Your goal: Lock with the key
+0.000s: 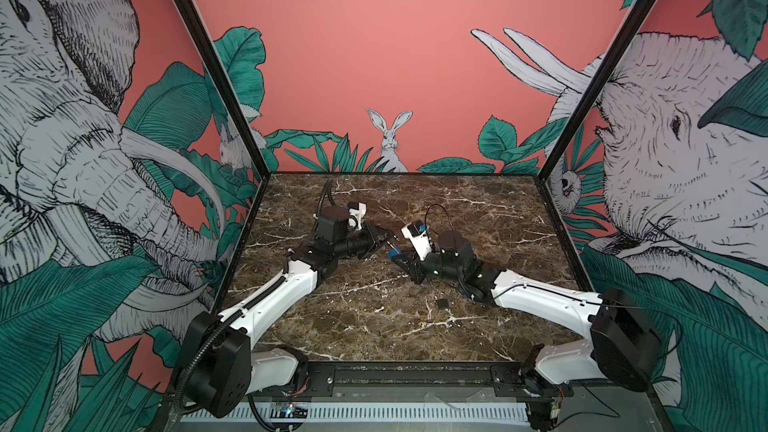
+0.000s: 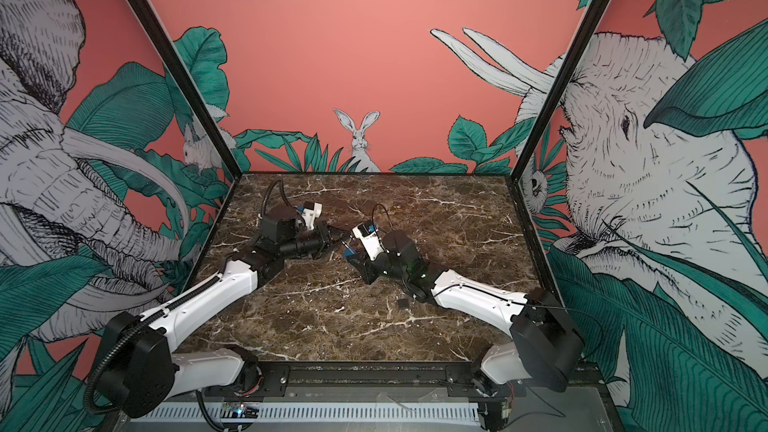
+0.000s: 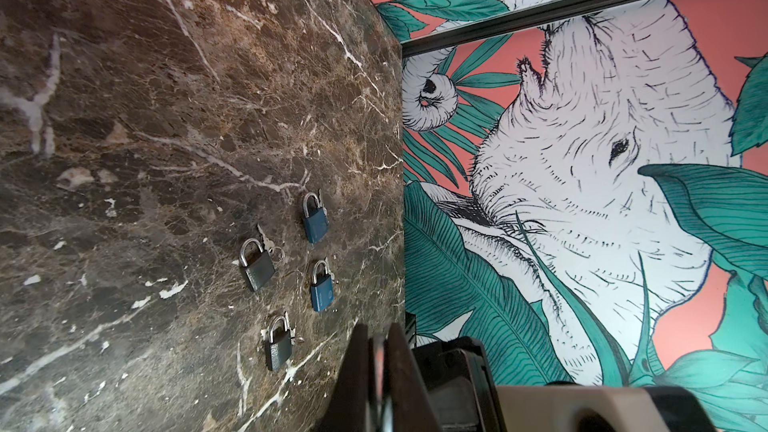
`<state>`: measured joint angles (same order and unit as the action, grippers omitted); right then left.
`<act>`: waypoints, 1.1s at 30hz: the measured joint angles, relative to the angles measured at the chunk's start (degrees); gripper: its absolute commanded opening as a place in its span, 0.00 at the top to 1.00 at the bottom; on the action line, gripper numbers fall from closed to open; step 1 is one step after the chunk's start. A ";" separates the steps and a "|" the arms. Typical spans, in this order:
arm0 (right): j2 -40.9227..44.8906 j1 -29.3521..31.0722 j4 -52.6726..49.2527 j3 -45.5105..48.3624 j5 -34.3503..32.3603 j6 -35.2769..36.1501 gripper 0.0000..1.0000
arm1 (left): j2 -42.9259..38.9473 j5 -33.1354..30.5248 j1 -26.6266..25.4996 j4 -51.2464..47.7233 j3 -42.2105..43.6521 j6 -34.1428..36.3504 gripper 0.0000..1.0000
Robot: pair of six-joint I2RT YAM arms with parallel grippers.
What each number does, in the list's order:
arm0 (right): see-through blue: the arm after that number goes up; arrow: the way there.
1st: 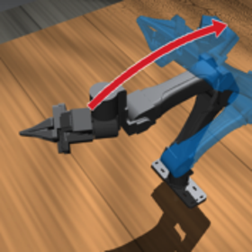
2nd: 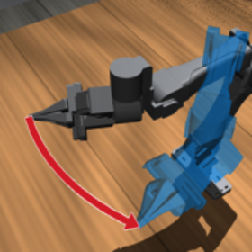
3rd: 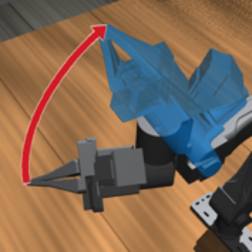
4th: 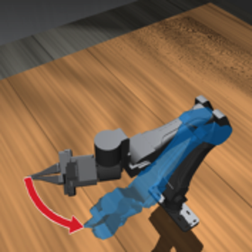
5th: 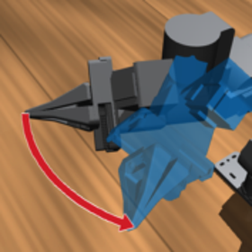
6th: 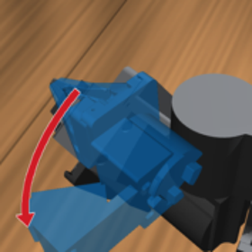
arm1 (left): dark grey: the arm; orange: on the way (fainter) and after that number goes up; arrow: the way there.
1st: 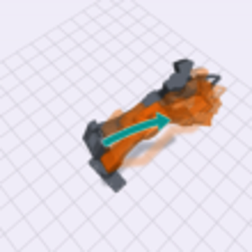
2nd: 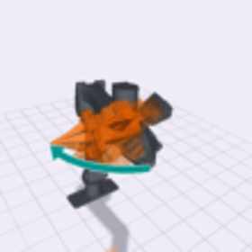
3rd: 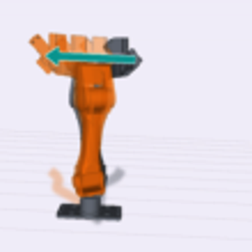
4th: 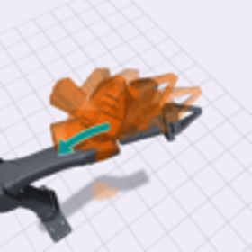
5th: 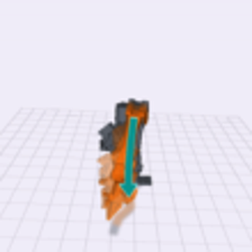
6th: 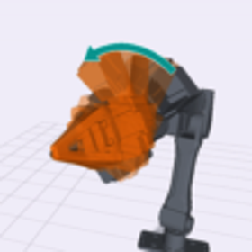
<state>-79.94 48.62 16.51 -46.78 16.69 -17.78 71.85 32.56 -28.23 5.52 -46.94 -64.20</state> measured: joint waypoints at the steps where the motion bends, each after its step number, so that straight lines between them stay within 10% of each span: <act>1: 0.07 -0.04 -0.07 0.00 0.04 0.00 1.00 | -0.07 -0.04 -0.02 0.00 0.00 0.02 1.00; 5: 1.20 -0.02 -1.40 0.00 0.66 0.07 1.00 | -1.01 -0.39 -0.24 -1.60 -0.55 1.42 1.00; 12: 4.17 -0.68 -11.17 -2.64 2.60 0.68 1.00 | -3.63 -3.61 -0.55 -10.62 -6.16 10.01 0.68; 21: 6.49 -1.92 -24.61 -4.94 10.16 1.88 1.00 | -7.69 -6.40 -0.48 -16.81 -9.27 22.25 0.61; 33: 6.60 -8.37 -24.79 -5.62 25.99 -3.13 1.00 | -6.88 4.79 -0.48 -11.89 -5.68 27.36 0.58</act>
<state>-73.34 40.25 -8.27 -52.40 42.68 -20.91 64.97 37.34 -28.71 -6.37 -52.62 -36.84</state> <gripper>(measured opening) 0.160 0.415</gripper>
